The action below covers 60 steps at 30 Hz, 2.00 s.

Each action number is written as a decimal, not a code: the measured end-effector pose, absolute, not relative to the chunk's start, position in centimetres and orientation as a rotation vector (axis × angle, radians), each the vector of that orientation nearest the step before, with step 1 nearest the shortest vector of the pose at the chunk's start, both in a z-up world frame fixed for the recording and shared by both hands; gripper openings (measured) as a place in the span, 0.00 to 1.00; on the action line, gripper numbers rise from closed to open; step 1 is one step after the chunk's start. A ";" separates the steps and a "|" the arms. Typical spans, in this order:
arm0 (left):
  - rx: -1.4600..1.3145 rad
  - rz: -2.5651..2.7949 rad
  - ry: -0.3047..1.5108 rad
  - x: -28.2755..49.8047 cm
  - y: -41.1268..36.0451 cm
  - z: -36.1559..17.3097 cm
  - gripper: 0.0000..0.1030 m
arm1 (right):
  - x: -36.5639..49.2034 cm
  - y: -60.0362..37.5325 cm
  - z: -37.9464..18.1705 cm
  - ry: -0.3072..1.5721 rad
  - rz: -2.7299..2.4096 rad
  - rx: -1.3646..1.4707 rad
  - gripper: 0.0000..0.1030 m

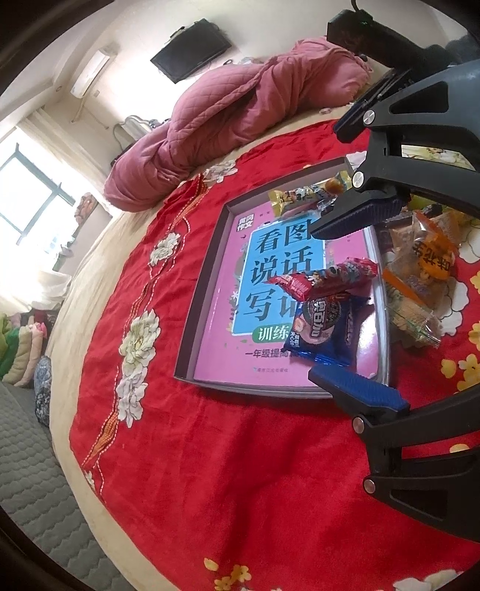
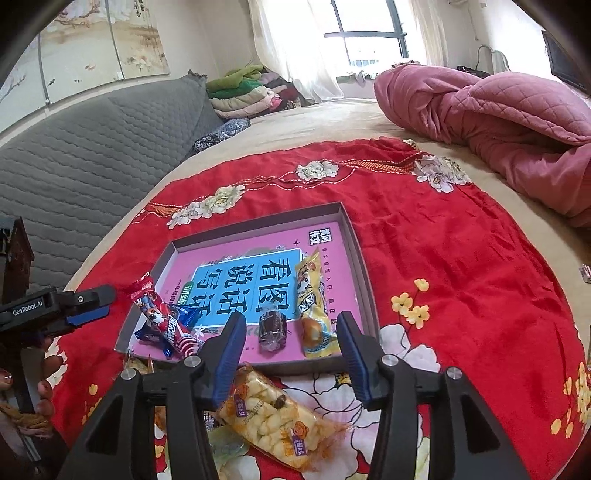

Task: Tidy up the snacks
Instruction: 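Withdraw both open tools from the pink tray, then move both open tools down over the snack pile beside the tray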

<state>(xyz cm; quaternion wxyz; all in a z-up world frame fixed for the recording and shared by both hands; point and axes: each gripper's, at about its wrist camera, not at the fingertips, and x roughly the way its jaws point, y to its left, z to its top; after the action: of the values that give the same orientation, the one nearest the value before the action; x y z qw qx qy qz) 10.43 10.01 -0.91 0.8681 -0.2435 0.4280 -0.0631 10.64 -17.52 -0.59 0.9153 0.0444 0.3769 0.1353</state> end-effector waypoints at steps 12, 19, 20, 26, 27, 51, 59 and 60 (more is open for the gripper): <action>-0.497 -0.134 0.890 9.9 10.1 -0.5 0.70 | 8.8 -18.3 0.2 0.764 0.283 0.096 0.52; -0.489 -0.135 0.894 9.5 10.1 -0.3 0.70 | 8.0 -18.0 0.2 0.779 0.309 0.113 0.53; -0.488 -0.134 0.894 9.4 10.1 -0.3 0.70 | 7.8 -17.8 0.3 0.780 0.315 0.109 0.53; -0.476 -0.134 0.910 8.8 10.1 -0.5 0.71 | 7.0 -17.4 0.2 0.791 0.337 0.101 0.54; -0.476 -0.133 0.913 8.8 10.1 -0.5 0.71 | 6.8 -17.4 0.2 0.793 0.338 0.100 0.54; -0.422 -0.195 1.038 7.0 8.6 -3.0 0.71 | 3.5 -15.2 -1.3 0.894 0.430 0.028 0.60; -0.429 -0.237 1.090 7.1 8.2 -4.0 0.71 | 3.1 -14.4 -1.9 0.919 0.444 -0.002 0.60; -0.434 -0.238 1.098 7.2 8.3 -4.2 0.71 | 3.1 -14.4 -2.0 0.925 0.442 -0.001 0.60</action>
<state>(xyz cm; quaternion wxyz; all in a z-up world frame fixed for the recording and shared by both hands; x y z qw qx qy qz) 7.18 8.31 -4.21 0.8243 -0.2039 0.5162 -0.1118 3.11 -14.45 -1.99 0.8714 -0.0004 0.4427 0.2114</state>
